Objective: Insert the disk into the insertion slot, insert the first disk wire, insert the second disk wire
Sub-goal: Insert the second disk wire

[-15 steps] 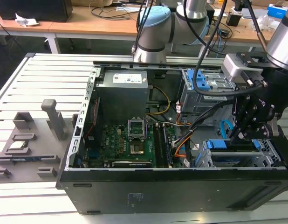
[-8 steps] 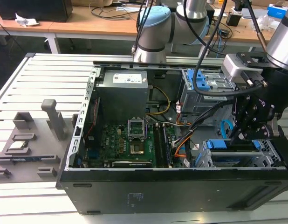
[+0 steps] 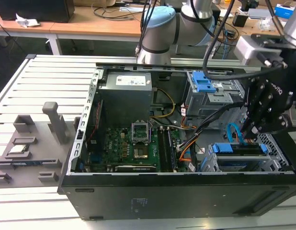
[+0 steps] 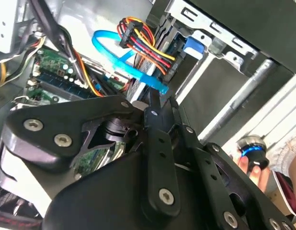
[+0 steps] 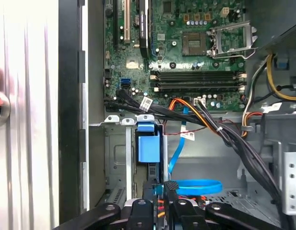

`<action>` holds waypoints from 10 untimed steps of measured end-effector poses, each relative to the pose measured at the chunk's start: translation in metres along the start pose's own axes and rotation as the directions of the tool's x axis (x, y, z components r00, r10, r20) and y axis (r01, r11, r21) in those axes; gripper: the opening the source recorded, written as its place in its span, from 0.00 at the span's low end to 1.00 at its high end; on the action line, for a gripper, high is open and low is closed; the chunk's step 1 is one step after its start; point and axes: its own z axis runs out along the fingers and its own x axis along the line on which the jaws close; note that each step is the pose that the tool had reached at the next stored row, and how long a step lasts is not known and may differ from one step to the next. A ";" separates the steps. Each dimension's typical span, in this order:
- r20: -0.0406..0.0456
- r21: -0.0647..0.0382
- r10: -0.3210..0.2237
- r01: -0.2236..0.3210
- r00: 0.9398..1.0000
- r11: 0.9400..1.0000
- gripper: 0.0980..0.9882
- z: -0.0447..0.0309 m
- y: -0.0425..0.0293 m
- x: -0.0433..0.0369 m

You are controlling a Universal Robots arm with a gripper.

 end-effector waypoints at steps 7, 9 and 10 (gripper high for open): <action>0.000 0.000 0.000 0.000 1.000 1.000 0.01 -0.0292 0.0015 -0.0053; 0.000 0.000 0.000 0.000 1.000 1.000 0.01 -0.0294 0.0015 -0.0053; 0.000 0.000 0.000 0.000 1.000 1.000 0.01 -0.0294 0.0015 -0.0053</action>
